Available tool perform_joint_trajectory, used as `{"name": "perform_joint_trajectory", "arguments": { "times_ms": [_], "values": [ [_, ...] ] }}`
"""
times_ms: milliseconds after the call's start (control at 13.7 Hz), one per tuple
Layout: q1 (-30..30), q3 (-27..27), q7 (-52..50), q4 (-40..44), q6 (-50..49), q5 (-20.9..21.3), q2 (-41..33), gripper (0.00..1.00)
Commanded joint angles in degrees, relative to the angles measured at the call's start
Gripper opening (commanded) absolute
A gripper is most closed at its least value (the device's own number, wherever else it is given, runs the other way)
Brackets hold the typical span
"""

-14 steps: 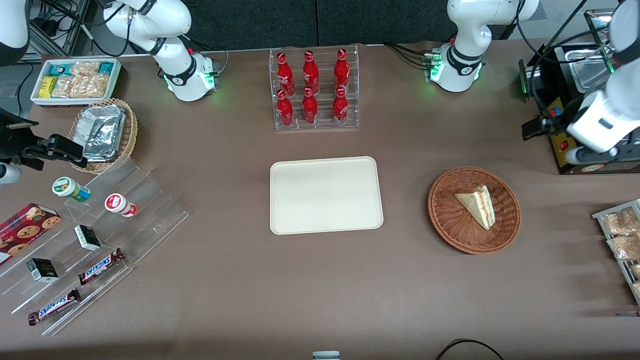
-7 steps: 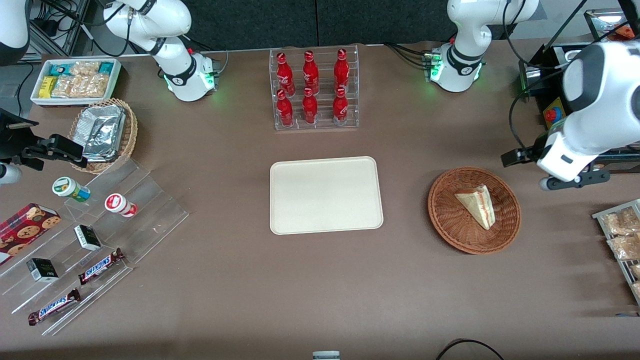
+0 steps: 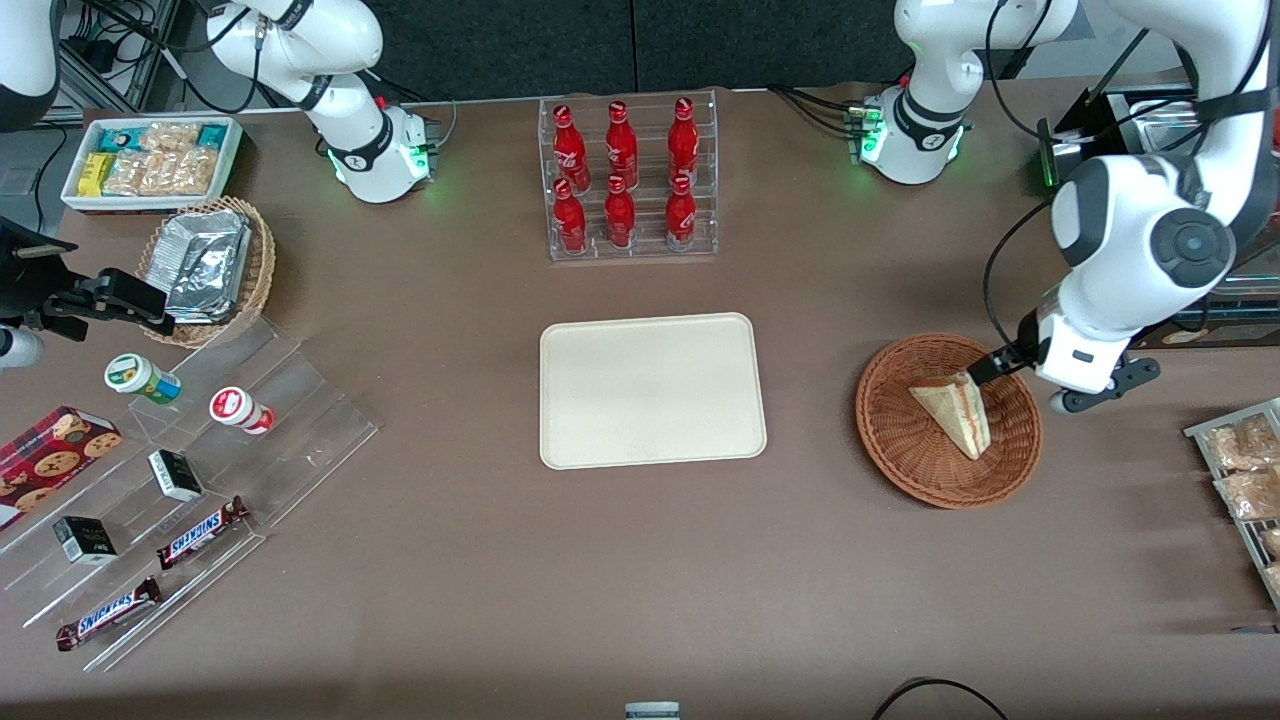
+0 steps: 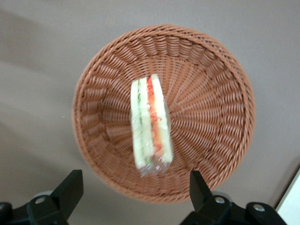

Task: Place sandwich from basket to tray
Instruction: 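Lower the left gripper and close it on the sandwich wedge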

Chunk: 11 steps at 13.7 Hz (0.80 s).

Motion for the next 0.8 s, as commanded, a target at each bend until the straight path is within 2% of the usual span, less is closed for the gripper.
{"name": "perform_joint_trajectory", "arguments": {
  "times_ms": [0, 730],
  "values": [
    [0.16, -1.78, -4.61, -0.77, 4.66, 0.28, 3.07, 1.0],
    [0.34, -1.79, -8.56, -2.08, 10.11, 0.45, 7.47, 1.0]
  ]
}}
